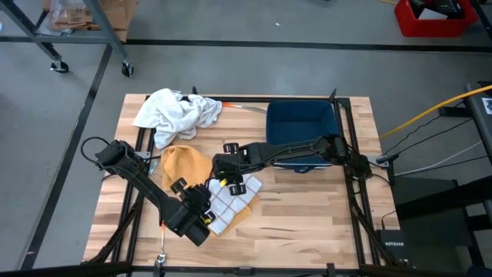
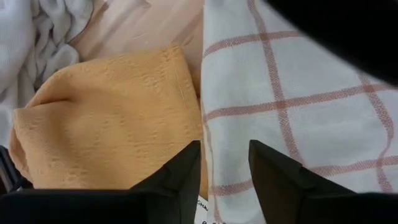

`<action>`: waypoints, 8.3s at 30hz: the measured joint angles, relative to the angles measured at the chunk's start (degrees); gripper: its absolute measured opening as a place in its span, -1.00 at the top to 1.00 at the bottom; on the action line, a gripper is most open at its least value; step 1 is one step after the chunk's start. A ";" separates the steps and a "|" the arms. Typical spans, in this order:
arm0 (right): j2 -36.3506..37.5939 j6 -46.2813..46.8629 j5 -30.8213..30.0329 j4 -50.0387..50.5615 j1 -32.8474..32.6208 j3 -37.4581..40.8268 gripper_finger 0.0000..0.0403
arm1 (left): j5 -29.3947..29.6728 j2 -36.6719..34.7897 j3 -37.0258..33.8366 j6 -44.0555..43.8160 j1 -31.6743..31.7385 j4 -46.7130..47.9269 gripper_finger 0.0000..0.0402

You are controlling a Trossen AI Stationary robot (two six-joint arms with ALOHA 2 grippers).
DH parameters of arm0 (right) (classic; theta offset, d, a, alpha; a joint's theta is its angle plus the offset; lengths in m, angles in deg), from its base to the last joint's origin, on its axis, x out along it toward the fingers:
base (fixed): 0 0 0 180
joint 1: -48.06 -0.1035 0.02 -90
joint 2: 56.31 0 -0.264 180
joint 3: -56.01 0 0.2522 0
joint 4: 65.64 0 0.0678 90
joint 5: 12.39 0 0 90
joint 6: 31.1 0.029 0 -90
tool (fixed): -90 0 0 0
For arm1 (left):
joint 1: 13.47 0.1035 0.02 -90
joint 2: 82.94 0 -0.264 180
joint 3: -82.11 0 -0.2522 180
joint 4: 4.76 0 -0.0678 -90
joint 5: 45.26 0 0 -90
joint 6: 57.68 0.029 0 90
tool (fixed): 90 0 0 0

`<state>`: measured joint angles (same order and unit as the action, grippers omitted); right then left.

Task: Fold towel
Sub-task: Fold the white-and-brown checkered towel

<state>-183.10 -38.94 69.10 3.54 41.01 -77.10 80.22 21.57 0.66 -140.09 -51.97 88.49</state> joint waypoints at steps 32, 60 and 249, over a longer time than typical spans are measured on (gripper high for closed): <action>-12.88 -1.66 8.95 -3.23 -0.13 -0.09 0.09 | -0.33 15.78 -0.07 4.35 -0.02 -6.50 0.36; -12.55 -1.43 5.39 10.81 -0.42 -14.95 0.09 | -1.63 2.56 -0.02 1.86 -0.11 -1.25 0.36; 5.61 41.48 21.51 34.60 -39.04 28.11 0.11 | -5.42 1.84 -31.17 2.91 14.24 -14.15 0.36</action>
<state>-177.49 2.55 90.60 38.14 1.97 -48.99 74.80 23.41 -30.51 -137.19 -37.73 74.34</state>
